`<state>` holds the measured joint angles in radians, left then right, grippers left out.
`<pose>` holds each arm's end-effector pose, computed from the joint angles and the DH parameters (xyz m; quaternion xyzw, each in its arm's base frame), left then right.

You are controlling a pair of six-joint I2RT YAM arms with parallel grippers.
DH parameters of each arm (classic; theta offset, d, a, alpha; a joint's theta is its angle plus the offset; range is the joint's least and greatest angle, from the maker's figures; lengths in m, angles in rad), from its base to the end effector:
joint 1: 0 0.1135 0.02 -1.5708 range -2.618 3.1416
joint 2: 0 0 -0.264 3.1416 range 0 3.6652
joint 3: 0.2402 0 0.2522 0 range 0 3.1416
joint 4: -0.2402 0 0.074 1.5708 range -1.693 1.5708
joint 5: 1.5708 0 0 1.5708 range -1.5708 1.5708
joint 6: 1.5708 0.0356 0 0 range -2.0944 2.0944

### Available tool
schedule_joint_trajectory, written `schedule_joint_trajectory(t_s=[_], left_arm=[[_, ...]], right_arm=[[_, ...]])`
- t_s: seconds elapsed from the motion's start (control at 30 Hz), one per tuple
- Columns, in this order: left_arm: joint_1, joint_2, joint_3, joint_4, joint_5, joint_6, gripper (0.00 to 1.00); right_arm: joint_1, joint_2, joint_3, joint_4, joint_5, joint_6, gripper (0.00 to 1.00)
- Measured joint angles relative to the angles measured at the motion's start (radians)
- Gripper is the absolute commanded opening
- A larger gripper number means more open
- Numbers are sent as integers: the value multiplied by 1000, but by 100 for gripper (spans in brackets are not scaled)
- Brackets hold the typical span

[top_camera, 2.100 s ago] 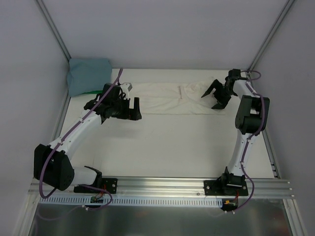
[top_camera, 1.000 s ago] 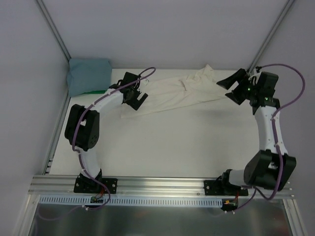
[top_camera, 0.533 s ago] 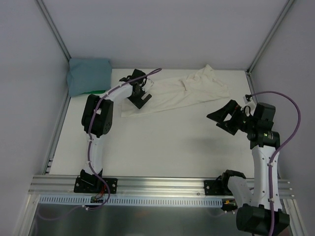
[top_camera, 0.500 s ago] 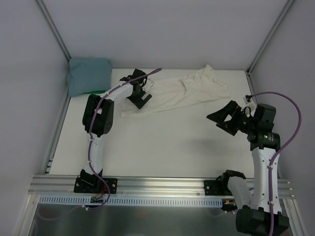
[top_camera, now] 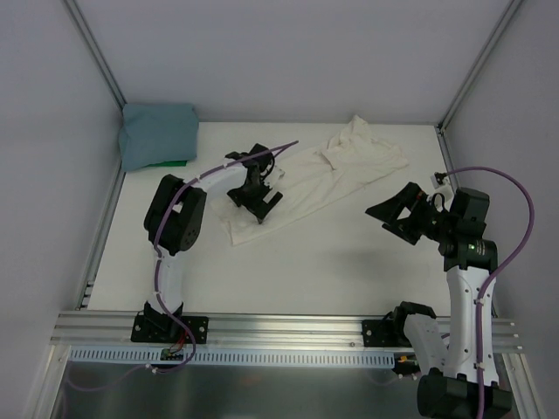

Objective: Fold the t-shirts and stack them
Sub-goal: Rotate the tshirt 90 degrees

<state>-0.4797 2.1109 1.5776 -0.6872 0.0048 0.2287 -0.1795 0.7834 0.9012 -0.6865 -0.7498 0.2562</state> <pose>0.3857 -0.2008 0.1641 0.3419 0.9234 -0.0242 0.1726 0.1553 -0.0035 0.3343 0.0047 0.8349 0.3381 0.4343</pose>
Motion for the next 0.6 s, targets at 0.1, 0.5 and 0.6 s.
schedule_joint_trajectory(t_s=[0.1,0.5,0.6], left_arm=[[-76,-31,-55,-15,26,-51,99],[-455,-50,-82,-52,61,-303,99],[-537,-62,-97,-41,89,-381,99]], right_arm=[[0,-7,0,-2,0,0,100],[0,-43,0,-34,2,-7,99],[0,-52,0,-48,3,-11,99]])
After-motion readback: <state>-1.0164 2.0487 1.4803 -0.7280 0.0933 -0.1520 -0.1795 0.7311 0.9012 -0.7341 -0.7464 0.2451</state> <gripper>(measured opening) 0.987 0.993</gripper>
